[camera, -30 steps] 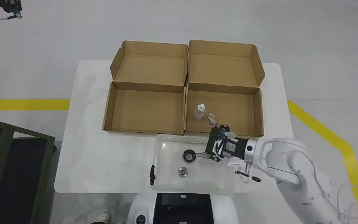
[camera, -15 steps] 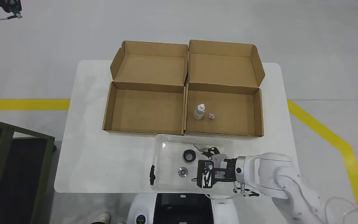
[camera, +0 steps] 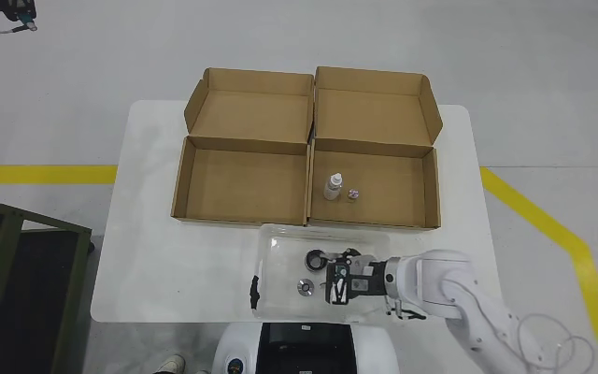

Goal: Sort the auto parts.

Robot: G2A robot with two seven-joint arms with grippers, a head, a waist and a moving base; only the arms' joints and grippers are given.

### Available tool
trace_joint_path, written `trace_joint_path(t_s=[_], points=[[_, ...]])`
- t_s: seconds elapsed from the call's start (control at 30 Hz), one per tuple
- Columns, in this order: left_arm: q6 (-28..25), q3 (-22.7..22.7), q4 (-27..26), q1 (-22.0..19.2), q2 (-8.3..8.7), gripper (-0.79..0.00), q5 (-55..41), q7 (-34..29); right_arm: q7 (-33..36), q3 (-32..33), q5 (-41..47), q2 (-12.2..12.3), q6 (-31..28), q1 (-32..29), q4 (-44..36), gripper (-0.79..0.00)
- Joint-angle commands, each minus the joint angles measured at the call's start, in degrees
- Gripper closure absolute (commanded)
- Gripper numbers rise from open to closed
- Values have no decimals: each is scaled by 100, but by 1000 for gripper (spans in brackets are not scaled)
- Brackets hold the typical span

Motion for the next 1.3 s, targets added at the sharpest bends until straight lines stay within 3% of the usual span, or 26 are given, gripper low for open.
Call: trace_joint_path(t_s=[0.0, 0.23, 0.5, 0.63, 1.07, 1.23, 1.27], points=[[0, 0, 0, 0, 0, -785, 0, 0, -24, -55, -20, -12, 38, 71, 99, -385], [0, 0, 0, 0, 0, -785, 0, 0, -90, -259, 0, -67, 196, 348, 377, -391], [0, 0, 0, 0, 0, -785, 0, 0, 21, -635, 11, -156, 275, 680, 686, -551], [0, 0, 0, 0, 0, -785, 0, 0, 41, -858, 58, -221, 358, 861, 822, -557], [0, 0, 0, 0, 0, -785, 0, 0, 26, -1221, 104, -357, 478, 1277, 1231, -462], [0, 0, 0, 0, 0, -785, 0, 0, 29, -1298, 161, -383, 430, 1339, 1325, -339], [0, 0, 0, 0, 0, -785, 0, 0, 50, -1300, 181, -382, 399, 1341, 1298, -283]])
